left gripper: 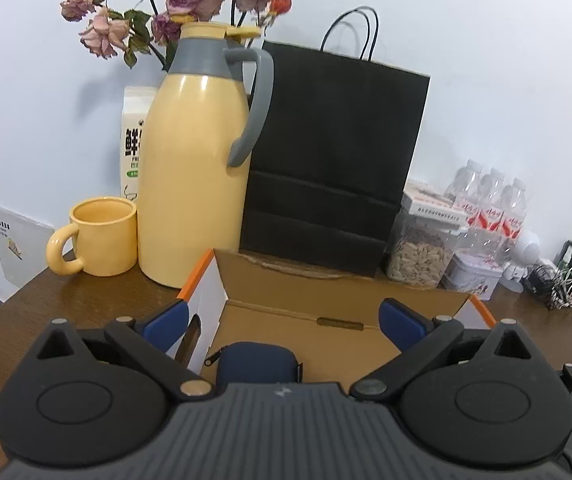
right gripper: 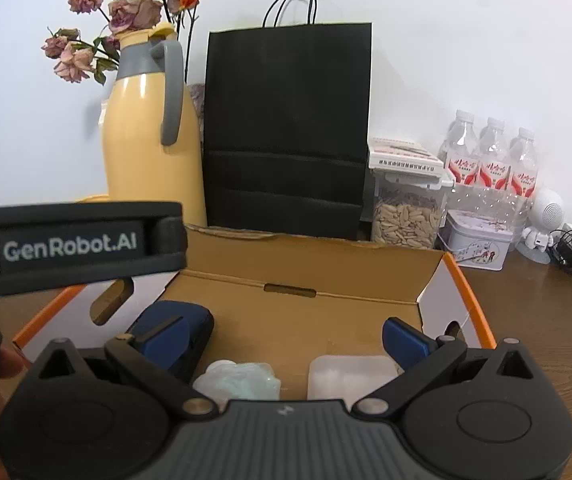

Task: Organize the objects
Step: 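Lower the navy case and the bag into the cardboard box and open both grippers, then move the left gripper to the white cloth under the plush toy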

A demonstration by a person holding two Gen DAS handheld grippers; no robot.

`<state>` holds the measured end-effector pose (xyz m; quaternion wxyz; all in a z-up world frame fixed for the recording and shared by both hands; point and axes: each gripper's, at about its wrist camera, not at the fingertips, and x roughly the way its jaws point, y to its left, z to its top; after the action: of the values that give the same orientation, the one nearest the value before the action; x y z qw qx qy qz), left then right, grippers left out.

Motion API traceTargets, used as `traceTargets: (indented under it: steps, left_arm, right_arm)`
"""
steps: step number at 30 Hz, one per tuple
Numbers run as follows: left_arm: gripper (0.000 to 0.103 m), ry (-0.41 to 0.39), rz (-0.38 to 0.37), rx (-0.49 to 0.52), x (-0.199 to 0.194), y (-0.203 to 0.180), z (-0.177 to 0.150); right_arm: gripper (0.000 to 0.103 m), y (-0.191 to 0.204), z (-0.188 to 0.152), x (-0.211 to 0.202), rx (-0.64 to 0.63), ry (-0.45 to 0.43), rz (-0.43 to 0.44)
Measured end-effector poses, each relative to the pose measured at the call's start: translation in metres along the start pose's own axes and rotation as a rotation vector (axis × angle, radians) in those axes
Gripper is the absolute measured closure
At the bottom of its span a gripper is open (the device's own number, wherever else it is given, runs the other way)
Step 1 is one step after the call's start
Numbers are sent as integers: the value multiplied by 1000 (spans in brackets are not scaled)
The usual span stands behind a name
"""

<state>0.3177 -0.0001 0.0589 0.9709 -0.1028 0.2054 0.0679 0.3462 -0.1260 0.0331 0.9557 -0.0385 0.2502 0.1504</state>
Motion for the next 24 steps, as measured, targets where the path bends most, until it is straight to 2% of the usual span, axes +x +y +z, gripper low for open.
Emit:
traceTargets:
  steps: [7,14,18,24]
  left_arm:
    - [0,-40,-38,5,-28,-2,11]
    - [0,-82,-85,60,-64,-14,14]
    - [0,-83,-119,68,-85,-14,12]
    - [0,-81,-168,89,-114,1,-11]
  right_arm:
    - [0,-4,9,-28,-7,-58,0]
    - [0,-7,11,-60,-18,-94,-17]
    - [0,-7,1,-82,-25,-114,-10]
    - [0,-6,-22,-113,-50,-108,14]
